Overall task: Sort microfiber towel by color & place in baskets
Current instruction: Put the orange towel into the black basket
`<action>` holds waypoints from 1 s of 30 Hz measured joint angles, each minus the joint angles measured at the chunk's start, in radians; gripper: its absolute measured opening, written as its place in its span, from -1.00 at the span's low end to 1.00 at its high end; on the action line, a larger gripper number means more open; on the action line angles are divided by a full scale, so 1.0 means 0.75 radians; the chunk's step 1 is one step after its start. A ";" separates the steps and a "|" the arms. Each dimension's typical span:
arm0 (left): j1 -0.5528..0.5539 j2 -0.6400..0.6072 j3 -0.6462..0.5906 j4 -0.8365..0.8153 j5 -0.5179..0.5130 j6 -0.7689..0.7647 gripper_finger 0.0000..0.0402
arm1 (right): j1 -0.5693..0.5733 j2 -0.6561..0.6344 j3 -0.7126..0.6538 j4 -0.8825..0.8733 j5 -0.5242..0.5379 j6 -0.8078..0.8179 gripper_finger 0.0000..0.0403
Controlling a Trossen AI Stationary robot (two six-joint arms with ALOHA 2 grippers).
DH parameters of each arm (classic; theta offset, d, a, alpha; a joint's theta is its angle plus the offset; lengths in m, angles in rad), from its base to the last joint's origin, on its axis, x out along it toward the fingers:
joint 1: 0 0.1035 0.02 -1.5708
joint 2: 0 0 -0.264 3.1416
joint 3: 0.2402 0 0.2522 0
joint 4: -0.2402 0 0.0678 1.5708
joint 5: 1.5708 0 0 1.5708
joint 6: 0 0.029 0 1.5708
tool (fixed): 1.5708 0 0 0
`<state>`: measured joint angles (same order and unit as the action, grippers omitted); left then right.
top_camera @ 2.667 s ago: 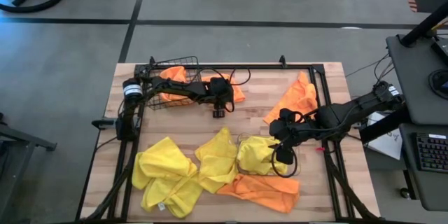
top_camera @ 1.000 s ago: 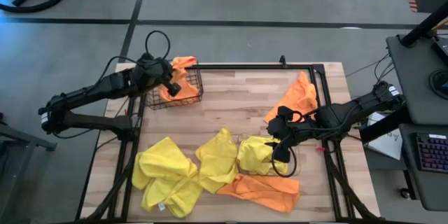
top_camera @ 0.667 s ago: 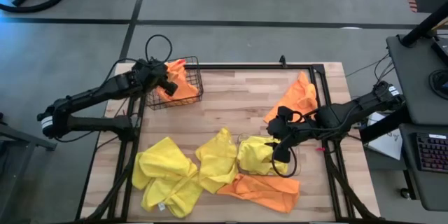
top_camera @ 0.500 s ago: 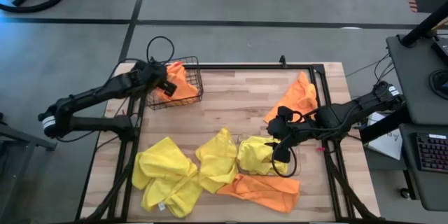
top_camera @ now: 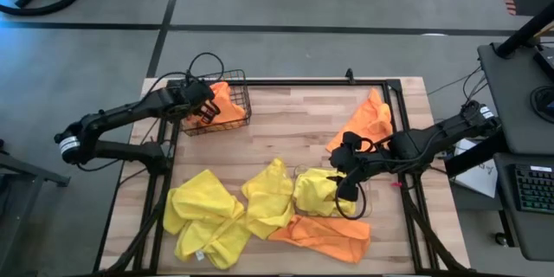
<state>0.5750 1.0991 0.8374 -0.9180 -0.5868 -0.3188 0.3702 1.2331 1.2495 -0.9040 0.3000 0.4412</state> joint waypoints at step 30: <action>-0.001 0.200 0.000 0.117 -0.076 -0.007 -0.13 | -0.003 0.000 -0.010 0.007 0.021 0.015 0.32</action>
<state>0.5743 1.2492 0.8371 -0.8303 -0.6437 -0.3241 0.3679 1.2331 1.2419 -0.8986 0.3161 0.4524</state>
